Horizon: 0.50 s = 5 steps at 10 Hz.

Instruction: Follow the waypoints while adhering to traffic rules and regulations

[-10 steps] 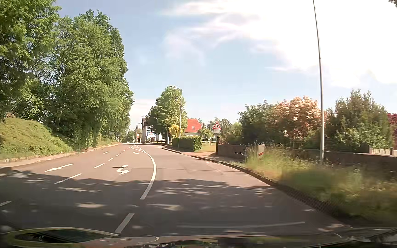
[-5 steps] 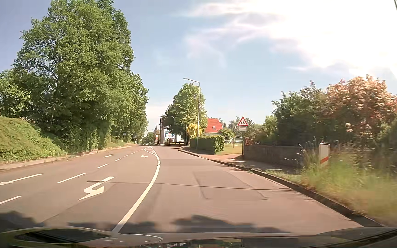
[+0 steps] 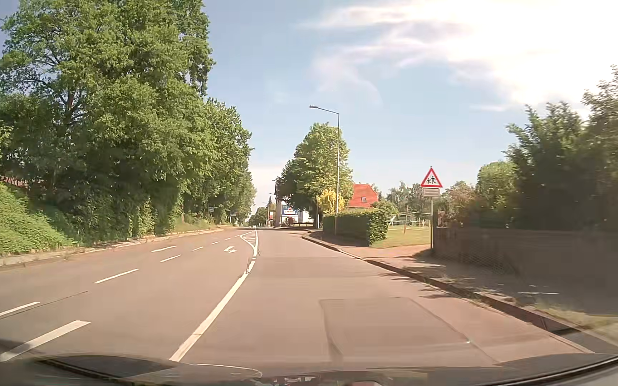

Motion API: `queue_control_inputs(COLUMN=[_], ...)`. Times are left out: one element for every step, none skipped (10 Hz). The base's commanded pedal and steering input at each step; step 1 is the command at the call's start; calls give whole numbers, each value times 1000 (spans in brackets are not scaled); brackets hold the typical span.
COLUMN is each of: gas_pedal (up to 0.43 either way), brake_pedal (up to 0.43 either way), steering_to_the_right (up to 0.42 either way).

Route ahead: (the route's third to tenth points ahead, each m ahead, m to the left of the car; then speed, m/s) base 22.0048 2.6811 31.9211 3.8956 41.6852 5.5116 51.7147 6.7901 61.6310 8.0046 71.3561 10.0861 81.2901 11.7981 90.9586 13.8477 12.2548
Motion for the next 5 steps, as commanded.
queue_control_inputs(gas_pedal=[228, 228, 228, 228, 228], brake_pedal=[0, 0, 0, 0, 0], steering_to_the_right=[-48, -46, -44, -43, -42])
